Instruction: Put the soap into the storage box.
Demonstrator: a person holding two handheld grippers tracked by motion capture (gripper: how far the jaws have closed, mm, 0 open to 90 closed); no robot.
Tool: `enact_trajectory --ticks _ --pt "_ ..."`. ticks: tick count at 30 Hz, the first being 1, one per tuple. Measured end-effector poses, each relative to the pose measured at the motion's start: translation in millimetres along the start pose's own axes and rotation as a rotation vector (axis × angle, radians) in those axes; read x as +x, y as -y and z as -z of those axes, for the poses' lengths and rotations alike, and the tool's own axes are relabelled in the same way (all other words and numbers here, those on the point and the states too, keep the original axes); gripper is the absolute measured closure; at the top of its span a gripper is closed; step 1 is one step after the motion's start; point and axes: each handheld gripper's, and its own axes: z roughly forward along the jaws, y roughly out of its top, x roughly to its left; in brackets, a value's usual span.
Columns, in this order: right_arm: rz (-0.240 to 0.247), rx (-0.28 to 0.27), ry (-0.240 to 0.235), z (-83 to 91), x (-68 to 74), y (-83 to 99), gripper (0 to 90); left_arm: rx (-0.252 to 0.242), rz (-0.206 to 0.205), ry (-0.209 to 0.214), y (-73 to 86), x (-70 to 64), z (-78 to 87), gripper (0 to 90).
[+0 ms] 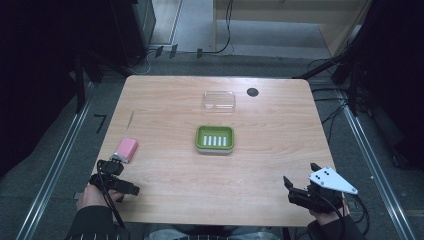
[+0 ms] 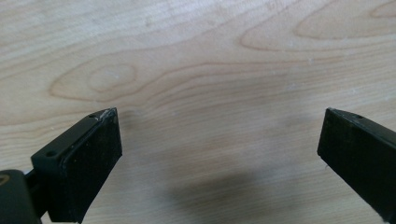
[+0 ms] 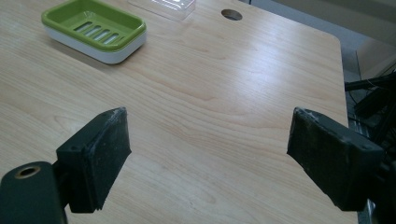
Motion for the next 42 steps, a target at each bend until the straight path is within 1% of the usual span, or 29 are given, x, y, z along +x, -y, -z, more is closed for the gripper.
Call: enact_trajectory --ticks 4,6,7,15,20,22,28,30,35,38,40,42 --pt "-0.001 0.001 0.000 0.0 0.1 -0.1 13.5 -0.008 0.004 0.003 -3.7 2.4 2.1 0.5" --pt "-0.002 0.003 0.000 -0.1 0.4 -0.1 13.5 -0.019 0.003 -0.005 -5.5 2.0 3.8 0.5" --pt "0.001 0.003 0.000 -0.2 0.3 -0.1 13.5 -0.018 0.000 -0.001 -6.8 2.1 4.9 0.5" --pt "0.001 0.005 0.000 0.0 0.4 0.0 13.5 -0.030 -0.011 -0.004 -14.9 0.3 6.2 0.6" --pt "0.001 0.006 0.002 0.1 0.4 0.2 13.5 -0.030 -0.004 0.000 -16.8 3.8 5.7 0.5" --pt "-0.001 0.004 0.001 0.2 0.3 0.2 13.5 -0.038 0.001 0.000 -17.6 4.0 5.7 0.5" --pt "0.002 0.007 0.003 0.3 0.3 0.2 13.5 -0.042 -0.013 -0.002 -21.3 2.3 7.8 0.5" --pt "0.002 0.007 0.003 0.2 0.3 0.1 13.5 -0.037 -0.018 -0.002 -22.2 2.4 7.9 0.5" --pt "0.002 0.006 0.001 0.0 0.3 0.0 13.5 -0.039 -0.004 -0.003 -27.8 6.5 7.6 0.6" --pt "0.005 0.005 0.000 -0.2 0.3 0.0 13.5 -0.050 0.007 -0.002 -31.1 8.8 7.8 0.6" --pt "0.001 0.006 0.001 -0.1 0.2 0.0 13.5 -0.049 0.003 -0.005 -34.1 10.6 8.8 0.5" --pt "0.002 0.006 0.001 0.0 0.3 0.0 13.5 -0.058 0.011 -0.004 -35.5 10.9 8.7 0.6"
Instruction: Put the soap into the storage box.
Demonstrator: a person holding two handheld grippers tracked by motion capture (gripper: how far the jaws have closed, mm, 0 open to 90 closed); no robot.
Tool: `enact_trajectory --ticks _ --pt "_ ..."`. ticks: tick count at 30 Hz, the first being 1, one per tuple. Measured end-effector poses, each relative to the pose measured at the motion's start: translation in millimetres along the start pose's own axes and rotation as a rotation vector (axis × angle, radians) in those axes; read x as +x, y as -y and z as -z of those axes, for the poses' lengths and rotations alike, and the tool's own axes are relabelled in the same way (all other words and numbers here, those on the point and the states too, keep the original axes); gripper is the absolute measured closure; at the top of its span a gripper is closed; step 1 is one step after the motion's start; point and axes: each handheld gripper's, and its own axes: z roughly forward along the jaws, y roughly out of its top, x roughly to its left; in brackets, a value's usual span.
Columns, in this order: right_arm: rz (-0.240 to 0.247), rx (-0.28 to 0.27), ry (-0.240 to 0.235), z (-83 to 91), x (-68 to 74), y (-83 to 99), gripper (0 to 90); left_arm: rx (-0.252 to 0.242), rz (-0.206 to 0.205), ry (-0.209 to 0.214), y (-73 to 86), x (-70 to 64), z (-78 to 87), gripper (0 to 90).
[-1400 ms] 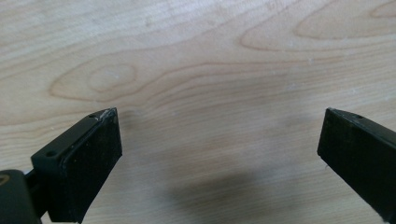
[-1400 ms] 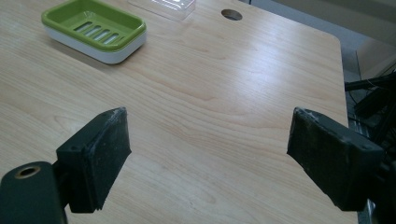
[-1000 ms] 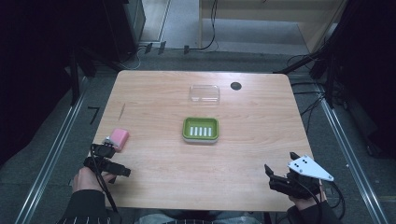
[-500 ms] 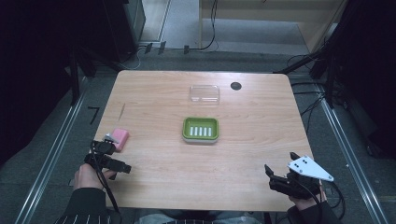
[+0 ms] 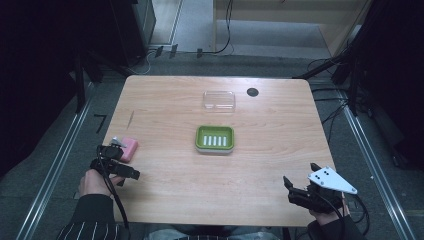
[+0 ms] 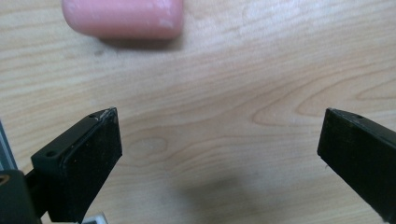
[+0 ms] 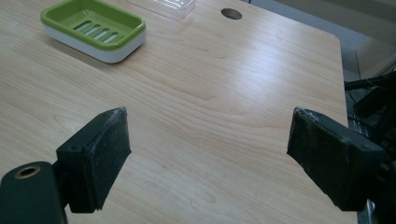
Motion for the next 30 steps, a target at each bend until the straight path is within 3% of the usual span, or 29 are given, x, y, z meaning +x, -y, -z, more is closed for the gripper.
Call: enact_trajectory --ticks 6,30 --pt "-0.001 0.001 0.000 0.0 0.0 0.1 13.5 -0.007 0.019 0.004 -10.2 6.9 -1.0 0.6" --pt "0.004 0.000 0.000 -0.6 0.0 -0.1 13.5 -0.012 0.018 0.011 -39.7 16.7 -4.7 0.6"
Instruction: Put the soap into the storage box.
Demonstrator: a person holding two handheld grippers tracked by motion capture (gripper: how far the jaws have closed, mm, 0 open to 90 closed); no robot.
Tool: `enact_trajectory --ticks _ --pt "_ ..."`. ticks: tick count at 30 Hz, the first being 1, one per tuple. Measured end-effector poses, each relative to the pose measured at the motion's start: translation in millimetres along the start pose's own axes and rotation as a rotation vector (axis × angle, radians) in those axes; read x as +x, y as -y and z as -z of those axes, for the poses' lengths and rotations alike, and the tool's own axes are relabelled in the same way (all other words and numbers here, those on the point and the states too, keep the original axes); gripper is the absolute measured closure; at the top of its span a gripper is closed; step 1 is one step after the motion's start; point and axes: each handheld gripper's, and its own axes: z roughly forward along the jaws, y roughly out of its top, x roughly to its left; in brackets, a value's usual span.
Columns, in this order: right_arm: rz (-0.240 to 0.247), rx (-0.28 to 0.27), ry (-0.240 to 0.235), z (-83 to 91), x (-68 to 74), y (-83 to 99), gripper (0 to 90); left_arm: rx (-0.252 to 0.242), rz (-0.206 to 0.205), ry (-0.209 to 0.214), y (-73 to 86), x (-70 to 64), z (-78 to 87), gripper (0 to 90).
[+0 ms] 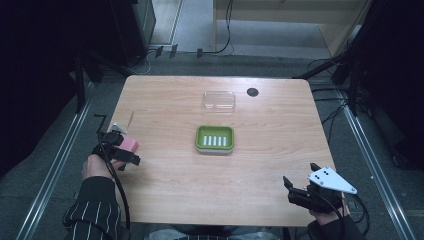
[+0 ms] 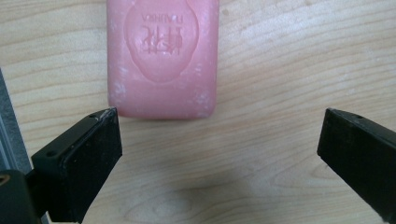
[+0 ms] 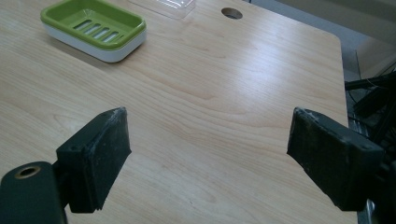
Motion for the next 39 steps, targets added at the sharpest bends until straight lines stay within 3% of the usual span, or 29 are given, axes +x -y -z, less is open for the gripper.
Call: enact_trajectory --ticks 15,39 --pt "-0.002 0.001 0.002 -0.5 0.6 -0.2 13.5 -0.003 0.010 -0.001 -17.4 4.2 -3.9 0.7" --pt "-0.001 0.003 0.002 -0.6 0.5 -0.4 13.5 0.061 0.034 0.005 -36.1 16.1 -18.4 1.0"
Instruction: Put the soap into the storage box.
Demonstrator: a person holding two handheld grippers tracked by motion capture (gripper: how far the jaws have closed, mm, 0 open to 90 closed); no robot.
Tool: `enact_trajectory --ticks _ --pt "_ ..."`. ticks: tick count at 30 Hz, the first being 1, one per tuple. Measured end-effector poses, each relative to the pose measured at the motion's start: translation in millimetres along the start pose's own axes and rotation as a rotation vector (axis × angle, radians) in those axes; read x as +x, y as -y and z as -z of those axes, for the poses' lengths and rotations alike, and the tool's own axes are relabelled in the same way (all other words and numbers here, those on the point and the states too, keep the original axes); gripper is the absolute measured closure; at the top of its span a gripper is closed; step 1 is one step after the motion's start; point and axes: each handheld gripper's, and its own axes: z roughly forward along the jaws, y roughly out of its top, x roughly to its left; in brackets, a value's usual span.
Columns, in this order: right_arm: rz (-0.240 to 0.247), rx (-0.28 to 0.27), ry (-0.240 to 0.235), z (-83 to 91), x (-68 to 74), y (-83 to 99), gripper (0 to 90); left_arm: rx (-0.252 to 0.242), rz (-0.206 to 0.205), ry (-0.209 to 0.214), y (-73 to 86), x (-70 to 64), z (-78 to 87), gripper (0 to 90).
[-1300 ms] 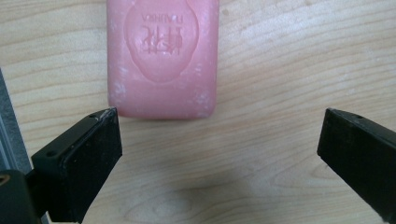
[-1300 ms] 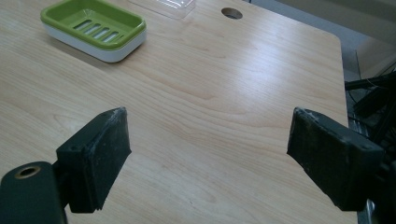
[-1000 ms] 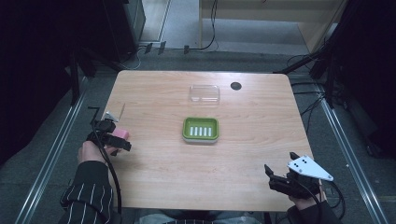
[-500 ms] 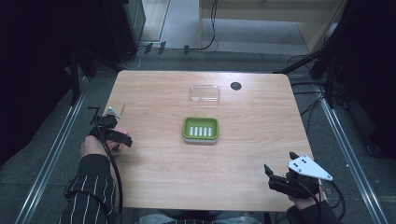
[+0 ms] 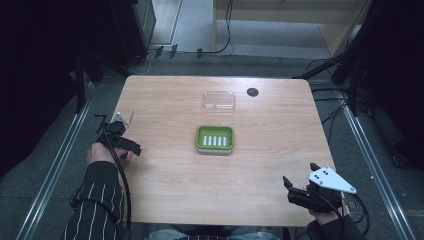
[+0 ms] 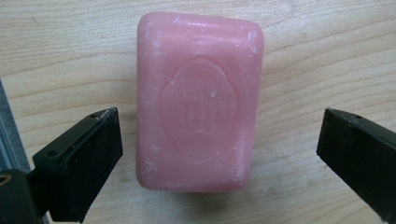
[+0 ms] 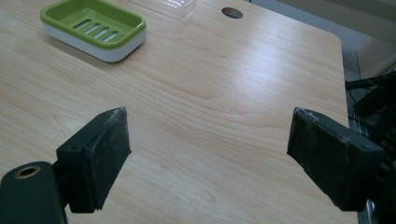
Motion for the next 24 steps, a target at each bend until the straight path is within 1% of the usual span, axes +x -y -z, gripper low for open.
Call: enact_trajectory --ticks 4,6,9,10,13,14,15,16,20,22,23,24 --pt "-0.001 -0.001 0.000 0.0 0.0 0.0 13.5 0.007 -0.004 0.000 -2.1 1.2 -0.6 1.0" --pt "-0.001 -0.001 -0.001 0.1 0.0 0.0 13.5 0.002 0.003 -0.001 -3.5 1.3 -0.9 1.0" --pt "0.001 0.000 -0.001 0.1 0.1 -0.1 13.5 0.007 -0.002 -0.002 -6.3 2.1 -1.9 1.1" --pt "0.000 0.000 -0.001 0.0 0.1 -0.1 13.5 0.010 0.002 -0.002 -7.1 1.8 -2.6 1.1" --pt "0.000 0.000 0.000 0.0 0.0 -0.1 13.5 0.012 -0.006 -0.001 -8.3 1.1 -3.9 1.2" --pt "0.001 -0.001 0.000 -0.1 0.1 -0.1 13.5 0.012 -0.006 -0.001 -8.3 1.1 -3.9 2.3" --pt "0.002 0.000 -0.001 -0.1 0.0 -0.1 13.5 0.003 -0.010 0.006 -8.2 1.2 -3.8 7.3" --pt "0.000 0.000 0.000 0.0 0.0 -0.1 13.5 0.002 -0.009 0.005 -8.1 1.3 -4.1 8.6" --pt "0.000 0.000 0.000 0.2 0.1 -0.1 13.5 -0.003 -0.008 0.002 -7.9 2.1 -4.0 8.7" --pt "-0.003 -0.002 0.000 0.3 0.2 0.0 13.5 0.002 -0.004 -0.003 -8.2 3.7 -4.7 9.2" --pt "-0.003 -0.003 -0.001 0.3 0.1 0.0 13.5 0.003 -0.009 -0.010 -8.8 4.4 -5.0 9.2" --pt "-0.003 -0.003 -0.001 0.3 0.0 0.0 13.4 0.005 -0.004 -0.009 -9.5 4.6 -5.6 9.2"
